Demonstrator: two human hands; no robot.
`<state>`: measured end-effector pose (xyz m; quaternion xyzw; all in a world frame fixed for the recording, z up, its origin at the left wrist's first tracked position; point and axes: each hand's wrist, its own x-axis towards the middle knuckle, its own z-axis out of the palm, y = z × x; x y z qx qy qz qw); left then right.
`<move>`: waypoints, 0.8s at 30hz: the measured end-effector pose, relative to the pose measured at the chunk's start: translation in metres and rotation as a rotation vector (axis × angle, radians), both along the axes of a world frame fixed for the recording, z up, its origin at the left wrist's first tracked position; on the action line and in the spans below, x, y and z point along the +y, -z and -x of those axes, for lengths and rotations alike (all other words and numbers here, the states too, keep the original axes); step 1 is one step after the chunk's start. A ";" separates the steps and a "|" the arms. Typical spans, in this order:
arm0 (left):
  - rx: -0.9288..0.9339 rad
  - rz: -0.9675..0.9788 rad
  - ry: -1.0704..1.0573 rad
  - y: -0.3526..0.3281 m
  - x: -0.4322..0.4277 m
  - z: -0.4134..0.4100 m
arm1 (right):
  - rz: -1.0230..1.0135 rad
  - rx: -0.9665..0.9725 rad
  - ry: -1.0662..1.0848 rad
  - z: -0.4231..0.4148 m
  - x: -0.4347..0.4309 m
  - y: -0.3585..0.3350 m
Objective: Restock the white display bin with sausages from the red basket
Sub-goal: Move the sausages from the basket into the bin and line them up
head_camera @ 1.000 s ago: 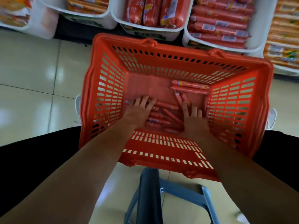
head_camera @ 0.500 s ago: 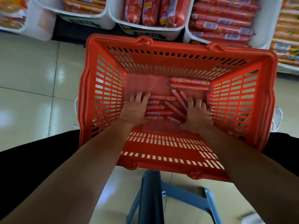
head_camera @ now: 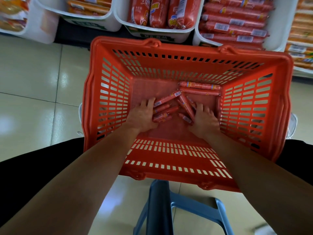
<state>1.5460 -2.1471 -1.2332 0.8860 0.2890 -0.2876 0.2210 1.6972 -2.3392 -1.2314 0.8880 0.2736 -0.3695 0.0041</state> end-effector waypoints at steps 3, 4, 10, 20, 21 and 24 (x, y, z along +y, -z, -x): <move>0.012 -0.003 0.005 -0.001 -0.003 -0.003 | 0.021 -0.042 -0.054 0.001 0.013 -0.003; 0.017 -0.008 0.004 -0.002 -0.005 -0.004 | 0.021 -0.045 -0.061 0.000 0.018 -0.003; 0.066 -0.012 0.019 -0.001 -0.019 -0.010 | 0.011 -0.055 -0.089 0.000 0.035 0.001; 0.038 0.140 -0.331 -0.004 -0.010 -0.011 | -0.009 0.014 0.099 0.005 0.020 0.003; 0.042 0.158 -0.363 -0.005 -0.008 -0.012 | -0.018 0.054 0.138 0.004 0.018 0.002; 0.045 0.167 -0.392 -0.007 -0.008 -0.014 | -0.038 0.127 0.246 -0.004 0.010 -0.001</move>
